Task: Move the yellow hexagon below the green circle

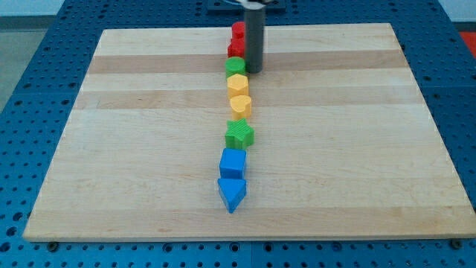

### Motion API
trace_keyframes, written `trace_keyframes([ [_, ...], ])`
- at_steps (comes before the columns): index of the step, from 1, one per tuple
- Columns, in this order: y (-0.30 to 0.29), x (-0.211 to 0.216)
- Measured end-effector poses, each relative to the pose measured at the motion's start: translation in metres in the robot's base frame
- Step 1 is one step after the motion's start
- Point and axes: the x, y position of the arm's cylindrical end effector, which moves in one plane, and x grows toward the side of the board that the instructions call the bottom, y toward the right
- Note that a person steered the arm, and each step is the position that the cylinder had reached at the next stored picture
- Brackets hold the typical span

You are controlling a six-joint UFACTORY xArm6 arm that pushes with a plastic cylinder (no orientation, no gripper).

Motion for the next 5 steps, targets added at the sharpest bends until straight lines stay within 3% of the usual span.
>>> trace_keyframes([
  [2,-0.103,0.013],
  [3,-0.093,0.014],
  [5,-0.006,0.013],
])
